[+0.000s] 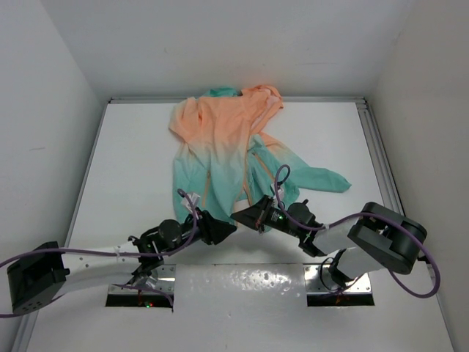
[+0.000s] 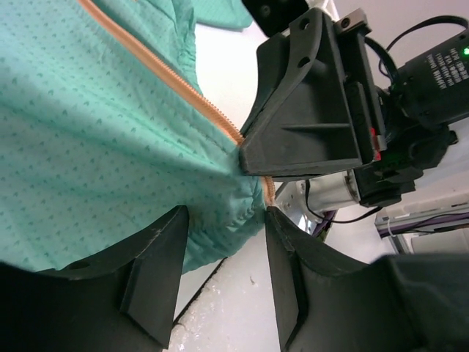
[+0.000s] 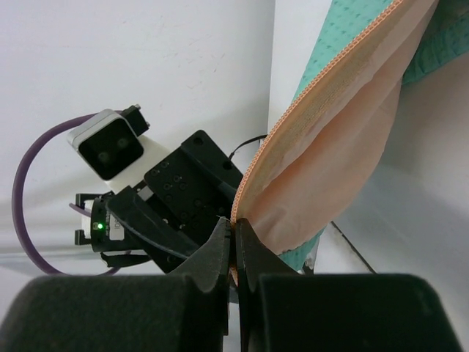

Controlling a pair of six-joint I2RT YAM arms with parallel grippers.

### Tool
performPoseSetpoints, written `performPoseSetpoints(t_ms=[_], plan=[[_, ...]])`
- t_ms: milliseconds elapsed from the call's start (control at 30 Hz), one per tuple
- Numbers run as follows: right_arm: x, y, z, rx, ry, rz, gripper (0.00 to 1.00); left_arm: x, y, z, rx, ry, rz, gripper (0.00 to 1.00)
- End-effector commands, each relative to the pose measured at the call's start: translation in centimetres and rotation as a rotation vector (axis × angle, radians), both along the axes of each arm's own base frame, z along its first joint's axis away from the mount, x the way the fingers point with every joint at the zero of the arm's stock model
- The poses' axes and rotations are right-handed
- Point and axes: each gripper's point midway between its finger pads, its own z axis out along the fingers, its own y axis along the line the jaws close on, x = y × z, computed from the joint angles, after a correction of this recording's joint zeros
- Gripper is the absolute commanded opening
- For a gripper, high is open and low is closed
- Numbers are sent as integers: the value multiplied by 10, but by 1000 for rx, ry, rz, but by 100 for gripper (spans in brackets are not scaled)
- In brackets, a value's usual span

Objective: Zip up the jacket

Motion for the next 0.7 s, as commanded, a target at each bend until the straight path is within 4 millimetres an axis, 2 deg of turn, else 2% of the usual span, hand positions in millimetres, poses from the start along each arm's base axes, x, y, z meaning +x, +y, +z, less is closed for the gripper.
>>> performPoseSetpoints(t_ms=[0,367,667], plan=[[-9,-8,118,378,-295,13,0,5,-2,13,-43,-41,5,44],[-9,-9,116,375,-284,16,0,13,-6,31,-86,-88,23,31],[-9,-8,115,373,-281,14,0,13,-6,36,-99,-102,16,14]])
